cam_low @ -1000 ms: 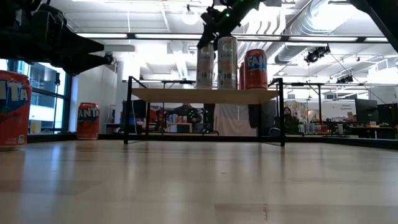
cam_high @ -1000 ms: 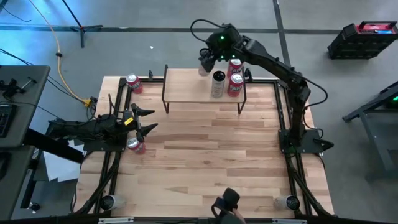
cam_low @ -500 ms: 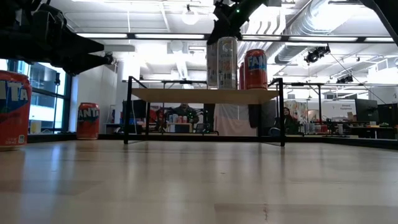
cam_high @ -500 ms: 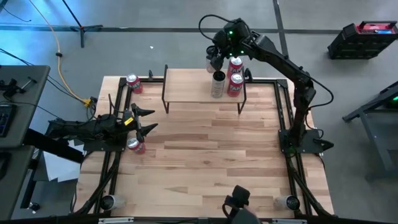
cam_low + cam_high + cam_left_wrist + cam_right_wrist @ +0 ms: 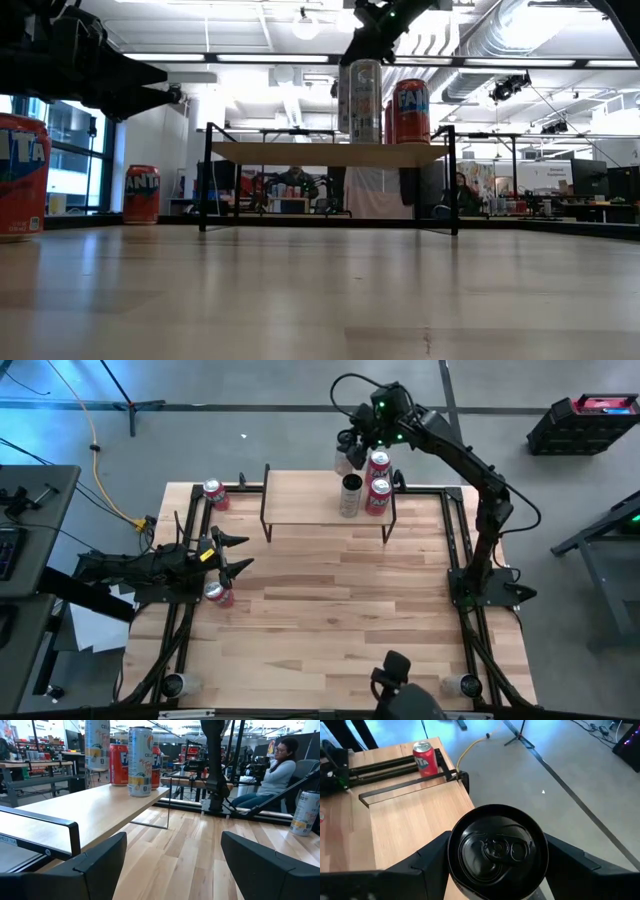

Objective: Place canned beverage on shelf
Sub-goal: Adjust the top white soda can on the shelf

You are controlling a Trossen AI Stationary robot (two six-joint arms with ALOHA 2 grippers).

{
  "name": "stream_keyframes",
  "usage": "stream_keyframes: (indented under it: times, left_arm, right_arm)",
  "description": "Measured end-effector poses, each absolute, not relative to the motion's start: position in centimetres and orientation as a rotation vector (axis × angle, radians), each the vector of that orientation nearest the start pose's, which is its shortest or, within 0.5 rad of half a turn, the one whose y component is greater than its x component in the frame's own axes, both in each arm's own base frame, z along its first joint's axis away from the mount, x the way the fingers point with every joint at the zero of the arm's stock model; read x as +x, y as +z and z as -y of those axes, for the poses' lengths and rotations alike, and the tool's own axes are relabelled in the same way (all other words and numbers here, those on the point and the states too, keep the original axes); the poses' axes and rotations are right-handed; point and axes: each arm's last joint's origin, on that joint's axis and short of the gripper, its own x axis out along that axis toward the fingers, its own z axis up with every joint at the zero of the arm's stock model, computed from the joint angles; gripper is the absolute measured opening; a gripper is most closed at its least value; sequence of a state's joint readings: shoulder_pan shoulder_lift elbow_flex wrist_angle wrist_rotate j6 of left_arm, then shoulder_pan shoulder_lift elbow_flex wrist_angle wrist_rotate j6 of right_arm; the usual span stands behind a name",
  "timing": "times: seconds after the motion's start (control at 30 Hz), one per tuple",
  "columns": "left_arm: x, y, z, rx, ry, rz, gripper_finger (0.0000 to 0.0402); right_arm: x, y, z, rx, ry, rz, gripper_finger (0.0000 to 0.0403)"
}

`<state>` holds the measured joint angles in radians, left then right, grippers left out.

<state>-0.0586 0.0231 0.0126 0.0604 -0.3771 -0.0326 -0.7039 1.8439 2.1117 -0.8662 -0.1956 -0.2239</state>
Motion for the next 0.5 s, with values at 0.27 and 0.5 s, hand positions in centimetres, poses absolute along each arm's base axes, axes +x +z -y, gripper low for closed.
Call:
stream_keyframes:
  times: [0.27,0.5]
  left_arm:
    - [9.67,17.18,-0.50,-0.043,0.317,0.054,0.0314]
    - [9.67,17.18,-0.50,-0.043,0.317,0.054,0.0314]
  right_arm:
    - [29.26,42.53,25.73,0.087,-0.370,-0.583,0.0248]
    - [29.57,42.33,25.16,0.084,-0.356,-0.610,0.0248]
